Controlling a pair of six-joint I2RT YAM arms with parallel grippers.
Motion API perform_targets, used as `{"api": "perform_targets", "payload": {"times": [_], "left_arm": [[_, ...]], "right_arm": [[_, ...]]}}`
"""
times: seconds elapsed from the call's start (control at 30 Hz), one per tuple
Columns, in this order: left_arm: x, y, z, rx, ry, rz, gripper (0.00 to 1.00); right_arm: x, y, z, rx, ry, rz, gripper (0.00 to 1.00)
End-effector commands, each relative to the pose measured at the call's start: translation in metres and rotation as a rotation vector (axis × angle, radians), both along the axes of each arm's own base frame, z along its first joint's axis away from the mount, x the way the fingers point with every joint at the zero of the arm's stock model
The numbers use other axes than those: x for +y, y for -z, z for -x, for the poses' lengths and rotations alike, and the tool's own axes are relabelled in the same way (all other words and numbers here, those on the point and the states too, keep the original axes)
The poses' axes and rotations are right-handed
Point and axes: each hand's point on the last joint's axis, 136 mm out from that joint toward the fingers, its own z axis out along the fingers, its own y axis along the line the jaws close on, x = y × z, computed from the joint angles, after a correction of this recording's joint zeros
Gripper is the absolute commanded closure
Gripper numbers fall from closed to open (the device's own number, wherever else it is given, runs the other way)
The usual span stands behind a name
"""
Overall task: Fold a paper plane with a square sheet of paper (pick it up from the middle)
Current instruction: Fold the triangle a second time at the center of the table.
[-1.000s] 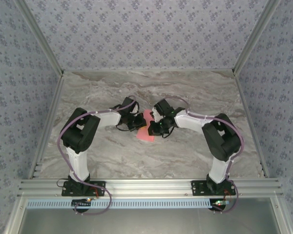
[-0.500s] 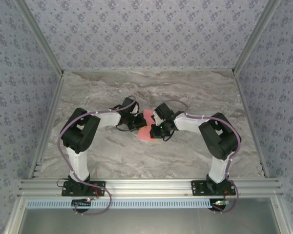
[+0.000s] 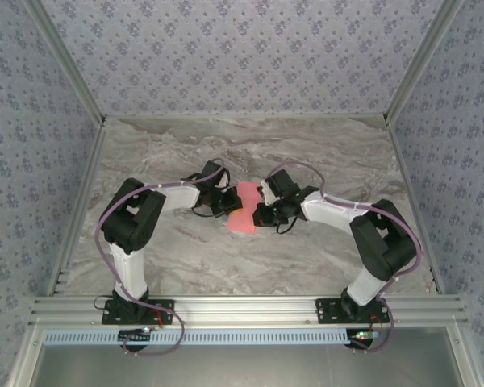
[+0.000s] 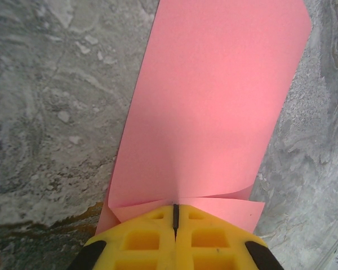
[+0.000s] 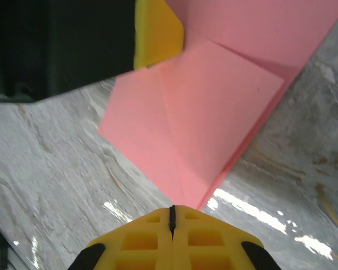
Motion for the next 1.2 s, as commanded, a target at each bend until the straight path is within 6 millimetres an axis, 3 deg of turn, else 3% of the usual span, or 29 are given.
{"api": "perform_targets", "payload": {"times": [0.0,0.27,0.47,0.6,0.9,1.17], "left_arm": [[0.01,0.028,0.021,0.091,0.005,-0.084,0.97],[0.006,0.02,0.018,0.065,0.014,-0.065,0.97],[-0.01,-0.02,0.006,-0.059,0.044,0.049,0.95],[-0.016,-0.043,0.008,-0.131,0.06,0.105,0.94],[-0.027,-0.025,0.038,-0.113,0.13,0.107,0.93],[-0.022,0.003,0.039,-0.083,0.157,0.017,0.93]], "right_arm": [[0.015,-0.006,-0.014,-0.026,0.019,-0.03,1.0],[0.014,0.029,-0.008,0.041,0.002,0.054,1.0],[-0.004,0.053,0.006,0.091,-0.005,0.134,1.0],[-0.015,0.064,0.012,0.115,0.002,0.168,1.0],[-0.019,0.071,0.015,0.137,0.001,0.186,1.0],[-0.022,0.076,0.02,0.156,-0.007,0.202,1.0]]}}
